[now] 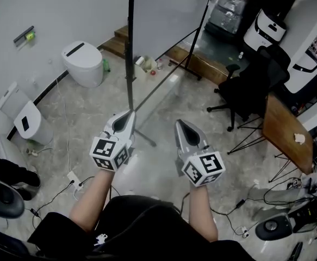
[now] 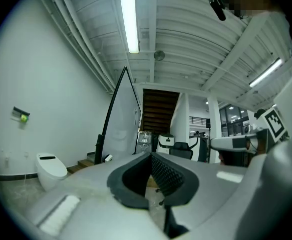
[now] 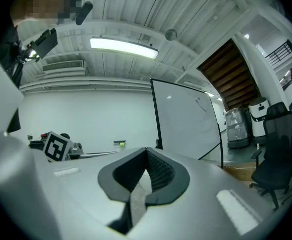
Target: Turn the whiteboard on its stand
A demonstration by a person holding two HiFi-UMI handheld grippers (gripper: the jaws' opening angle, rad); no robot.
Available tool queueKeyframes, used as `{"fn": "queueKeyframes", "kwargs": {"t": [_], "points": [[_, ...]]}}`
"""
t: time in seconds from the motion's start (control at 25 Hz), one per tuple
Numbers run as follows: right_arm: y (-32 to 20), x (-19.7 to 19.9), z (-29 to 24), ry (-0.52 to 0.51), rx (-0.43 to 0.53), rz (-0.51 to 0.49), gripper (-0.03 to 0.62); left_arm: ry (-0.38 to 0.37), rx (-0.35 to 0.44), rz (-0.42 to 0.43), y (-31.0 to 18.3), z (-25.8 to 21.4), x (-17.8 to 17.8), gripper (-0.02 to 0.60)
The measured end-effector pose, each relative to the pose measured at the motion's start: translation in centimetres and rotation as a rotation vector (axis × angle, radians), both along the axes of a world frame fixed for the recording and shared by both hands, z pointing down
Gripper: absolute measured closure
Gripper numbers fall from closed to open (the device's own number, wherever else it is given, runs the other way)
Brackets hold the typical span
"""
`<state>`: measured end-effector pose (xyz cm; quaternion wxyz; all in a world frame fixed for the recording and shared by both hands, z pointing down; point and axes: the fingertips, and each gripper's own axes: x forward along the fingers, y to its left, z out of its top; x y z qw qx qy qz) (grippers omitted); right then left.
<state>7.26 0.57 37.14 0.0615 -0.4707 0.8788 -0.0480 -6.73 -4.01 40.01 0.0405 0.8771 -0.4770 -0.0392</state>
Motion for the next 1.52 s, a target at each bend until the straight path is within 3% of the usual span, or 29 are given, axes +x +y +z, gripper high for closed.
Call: {"fn": "queueKeyframes", "kwargs": {"t": [0.28,0.64,1.52], "points": [[0.4,0.3,0.2,-0.01,-0.002,-0.006,0.585,0.026,0.016,0.003,0.4,-0.3,0.2,0.577],[1.0,2.0,0.7,-0.001,-0.01,-0.021,0.585,0.003,0.01,-0.005,0.9,0.1,2.0,0.577],[1.3,6.2,2.3,-0.021,-0.029,-0.103,0.585,0.002,-0.008,-0.084,2.7,1.6,5.3,0.577]]}}
